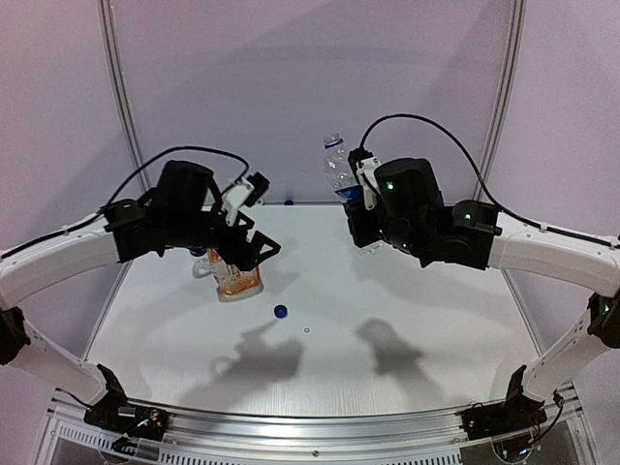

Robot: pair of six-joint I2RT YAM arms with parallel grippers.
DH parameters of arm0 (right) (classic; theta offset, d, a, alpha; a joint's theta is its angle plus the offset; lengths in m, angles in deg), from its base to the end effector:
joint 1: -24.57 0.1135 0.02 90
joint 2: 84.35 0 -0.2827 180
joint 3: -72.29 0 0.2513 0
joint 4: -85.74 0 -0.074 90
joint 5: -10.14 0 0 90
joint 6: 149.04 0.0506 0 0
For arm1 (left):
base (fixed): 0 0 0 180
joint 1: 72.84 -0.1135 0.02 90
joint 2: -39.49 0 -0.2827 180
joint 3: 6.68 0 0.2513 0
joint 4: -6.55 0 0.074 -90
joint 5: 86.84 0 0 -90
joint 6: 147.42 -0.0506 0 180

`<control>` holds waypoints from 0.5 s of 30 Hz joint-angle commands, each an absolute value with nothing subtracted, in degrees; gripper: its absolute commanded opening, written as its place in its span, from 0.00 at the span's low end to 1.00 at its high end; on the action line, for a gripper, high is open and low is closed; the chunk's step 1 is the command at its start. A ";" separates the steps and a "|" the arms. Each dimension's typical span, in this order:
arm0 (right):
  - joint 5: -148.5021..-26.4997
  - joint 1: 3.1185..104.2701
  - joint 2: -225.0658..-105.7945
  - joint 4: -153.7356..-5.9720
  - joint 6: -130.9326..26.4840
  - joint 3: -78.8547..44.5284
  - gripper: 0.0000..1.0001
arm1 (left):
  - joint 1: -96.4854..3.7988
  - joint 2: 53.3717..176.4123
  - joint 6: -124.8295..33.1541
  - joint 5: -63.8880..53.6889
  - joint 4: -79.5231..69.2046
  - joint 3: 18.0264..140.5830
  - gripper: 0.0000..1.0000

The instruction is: Unscrew the bottle caps

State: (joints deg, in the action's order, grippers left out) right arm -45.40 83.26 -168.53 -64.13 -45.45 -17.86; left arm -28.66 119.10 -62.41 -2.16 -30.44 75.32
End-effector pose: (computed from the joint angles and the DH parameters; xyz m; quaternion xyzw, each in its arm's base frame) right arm 0.2047 0.2815 0.3735 -0.1588 0.8022 0.1053 0.5658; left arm 0.2280 -0.2281 0.3314 0.3876 0.7953 -0.1944 0.4237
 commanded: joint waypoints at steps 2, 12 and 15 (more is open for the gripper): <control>-56.59 82.84 -169.25 -72.02 -49.12 -19.20 0.31 | -30.12 110.10 -62.71 -2.80 -28.36 76.77 0.99; -78.32 83.07 -173.79 -79.34 -50.33 -22.18 0.32 | -38.78 104.61 -57.73 -26.12 -23.46 84.53 0.98; -80.42 83.35 -175.41 -79.42 -50.67 -23.78 0.31 | -39.09 105.31 -55.83 -28.22 -23.13 86.74 0.97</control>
State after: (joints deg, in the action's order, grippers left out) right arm -73.16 83.26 -173.34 -77.01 -49.78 -20.86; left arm -38.45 104.61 -59.09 -20.24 -25.17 84.08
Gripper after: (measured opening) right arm 0.318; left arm 0.979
